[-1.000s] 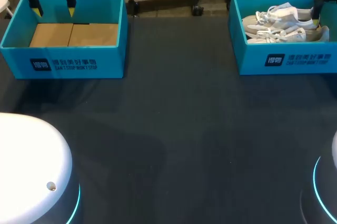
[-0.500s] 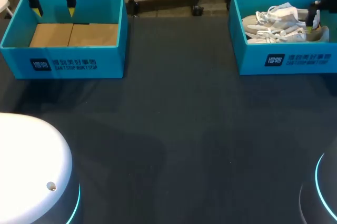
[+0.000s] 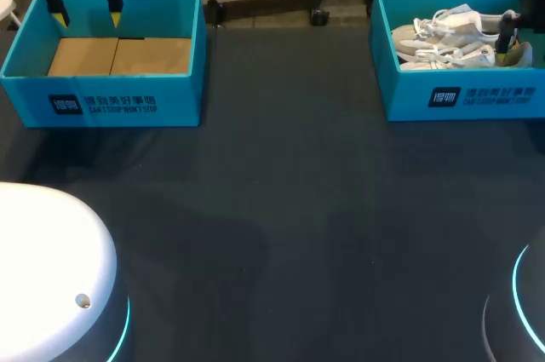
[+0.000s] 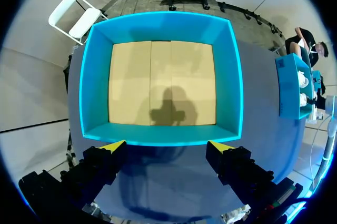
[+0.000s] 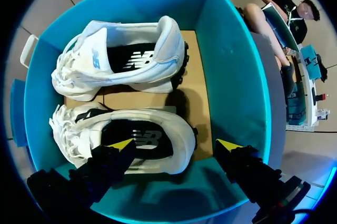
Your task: Take the shoe out of the shoebox, open the shoe tongue, remove and reinsert the insole, then place the shoe into the shoebox
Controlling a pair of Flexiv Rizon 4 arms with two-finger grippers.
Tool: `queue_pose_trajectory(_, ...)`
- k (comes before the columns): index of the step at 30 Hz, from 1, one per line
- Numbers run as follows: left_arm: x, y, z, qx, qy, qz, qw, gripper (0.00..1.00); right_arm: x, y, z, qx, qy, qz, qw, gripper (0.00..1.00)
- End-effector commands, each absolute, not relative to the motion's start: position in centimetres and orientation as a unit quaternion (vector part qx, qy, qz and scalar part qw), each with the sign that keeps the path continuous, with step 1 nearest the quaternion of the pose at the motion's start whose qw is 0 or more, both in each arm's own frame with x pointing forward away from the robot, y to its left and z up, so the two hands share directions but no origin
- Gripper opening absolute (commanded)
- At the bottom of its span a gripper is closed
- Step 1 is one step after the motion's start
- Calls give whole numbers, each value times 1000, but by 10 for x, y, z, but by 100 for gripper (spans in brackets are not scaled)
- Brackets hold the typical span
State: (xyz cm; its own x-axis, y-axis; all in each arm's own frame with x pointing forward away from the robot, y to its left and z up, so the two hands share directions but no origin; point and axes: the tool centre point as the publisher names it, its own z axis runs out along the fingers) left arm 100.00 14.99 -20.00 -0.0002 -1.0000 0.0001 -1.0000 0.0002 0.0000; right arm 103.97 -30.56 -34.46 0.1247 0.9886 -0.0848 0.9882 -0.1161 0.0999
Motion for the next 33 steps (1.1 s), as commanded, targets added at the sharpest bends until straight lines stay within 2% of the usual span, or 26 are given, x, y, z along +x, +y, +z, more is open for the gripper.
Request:
queue_pose_trajectory(1, 1000, 150, -200, 707, -707, 0, 0, 100, 1043, -308, -352, 745, 663, 2, 64, 93)
queue_pose_trajectory(2, 1000, 150, -200, 707, -707, 0, 0, 100, 1043, -309, -353, 745, 664, 1, 63, 84)
queue_pose_trajectory(3, 1000, 150, -200, 707, -707, 0, 0, 100, 1043, -309, -355, 744, 665, -1, 62, 80)
queue_pose_trajectory(4, 1000, 150, -200, 707, -707, 0, 0, 100, 1043, -310, -356, 744, 665, -2, 62, 69)
queue_pose_trajectory(5, 1000, 150, -200, 707, -707, 0, 0, 100, 1043, -310, -357, 744, 665, -2, 61, 62)
queue_pose_trajectory(8, 1000, 150, -200, 707, -707, 0, 0, 100, 1044, -312, -360, 744, 666, -4, 61, 60)
queue_pose_trajectory(9, 1000, 150, -200, 707, -707, 0, 0, 100, 1045, -312, -360, 744, 666, -5, 61, 56)
queue_pose_trajectory(16, 1000, 150, -200, 707, -707, 0, 0, 100, 1046, -315, -367, 743, 667, -19, 61, 43)
queue_pose_trajectory(19, 1000, 150, -200, 707, -707, 0, 0, 100, 1045, -317, -369, 746, 663, -24, 62, 14)
queue_pose_trajectory(20, 1000, 150, -200, 707, -707, 0, 0, 100, 1045, -317, -369, 746, 662, -25, 62, 0)
queue_pose_trajectory(27, 1000, 150, -200, 707, -707, 0, 0, 100, 1039, -324, -365, 753, 654, -31, 55, 0)
queue_pose_trajectory(33, 1000, 150, -200, 707, -707, 0, 0, 100, 1034, -324, -343, 755, 653, -41, 44, 0)
